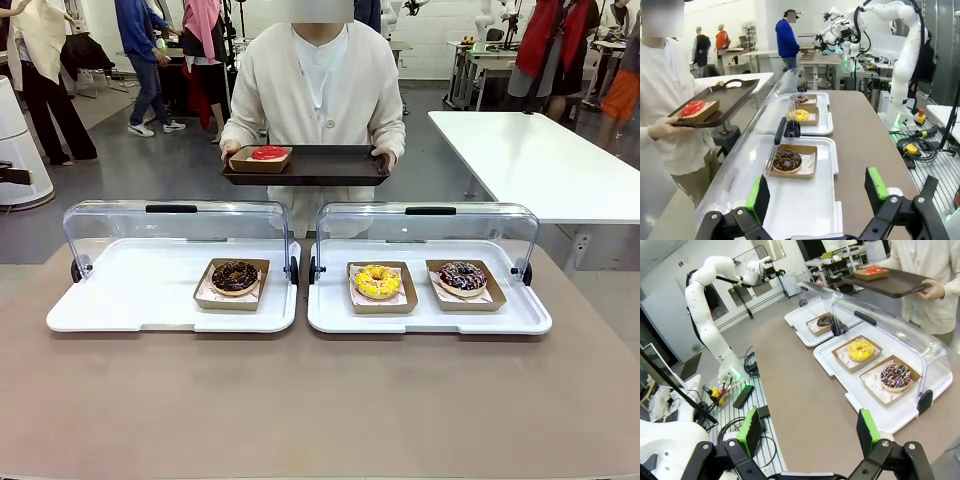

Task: Provide the desired donut to the person.
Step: Pick up and lift the Paper togo box containing the Donut pointed at by the person.

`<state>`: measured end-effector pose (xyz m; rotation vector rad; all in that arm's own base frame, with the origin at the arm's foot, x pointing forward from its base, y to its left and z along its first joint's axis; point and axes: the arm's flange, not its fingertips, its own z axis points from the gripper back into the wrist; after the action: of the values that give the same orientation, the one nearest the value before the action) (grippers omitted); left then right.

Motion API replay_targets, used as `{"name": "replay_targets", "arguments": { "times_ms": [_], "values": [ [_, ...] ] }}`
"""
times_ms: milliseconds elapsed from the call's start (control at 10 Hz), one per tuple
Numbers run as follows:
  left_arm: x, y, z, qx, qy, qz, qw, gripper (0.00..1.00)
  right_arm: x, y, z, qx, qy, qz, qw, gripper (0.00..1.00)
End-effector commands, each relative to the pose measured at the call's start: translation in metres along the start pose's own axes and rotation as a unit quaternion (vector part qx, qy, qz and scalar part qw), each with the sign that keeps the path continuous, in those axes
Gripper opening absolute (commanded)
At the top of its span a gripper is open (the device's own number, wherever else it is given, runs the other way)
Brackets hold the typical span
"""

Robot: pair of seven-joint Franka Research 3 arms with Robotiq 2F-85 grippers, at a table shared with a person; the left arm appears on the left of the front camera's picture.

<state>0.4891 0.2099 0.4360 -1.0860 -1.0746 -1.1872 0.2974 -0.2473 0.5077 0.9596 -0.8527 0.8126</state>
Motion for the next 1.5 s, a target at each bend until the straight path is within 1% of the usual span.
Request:
{"name": "replay_targets", "arguments": {
  "times_ms": [0, 200, 500, 700, 800, 1400],
  "values": [
    [0.004, -0.016, 0.006, 0.019, 0.000, -0.032, 0.999, 1.00, 0.000, -0.001, 0.000, 0.003, -0.007, 0.005, 1.000, 1.00],
    [0.007, -0.025, 0.014, 0.024, 0.023, -0.051, 0.998, 1.00, 0.000, -0.001, 0.000, 0.003, -0.007, 0.005, 1.000, 1.00],
    [0.013, -0.040, 0.014, 0.040, 0.053, -0.080, 0.995, 1.00, 0.000, -0.001, 0.000, 0.003, -0.007, 0.005, 1.000, 1.00],
    [0.021, -0.046, 0.012, 0.054, 0.080, -0.088, 0.991, 1.00, 0.000, -0.001, 0.000, 0.003, -0.007, 0.005, 1.000, 1.00],
    [0.019, -0.033, 0.022, 0.036, 0.045, -0.067, 0.996, 1.00, 0.000, -0.001, 0.000, 0.003, -0.007, 0.005, 1.000, 1.00],
    [0.019, -0.033, 0.022, 0.036, 0.045, -0.067, 0.996, 1.00, 0.000, -0.001, 0.000, 0.003, -0.007, 0.005, 1.000, 1.00]
  ]
}}
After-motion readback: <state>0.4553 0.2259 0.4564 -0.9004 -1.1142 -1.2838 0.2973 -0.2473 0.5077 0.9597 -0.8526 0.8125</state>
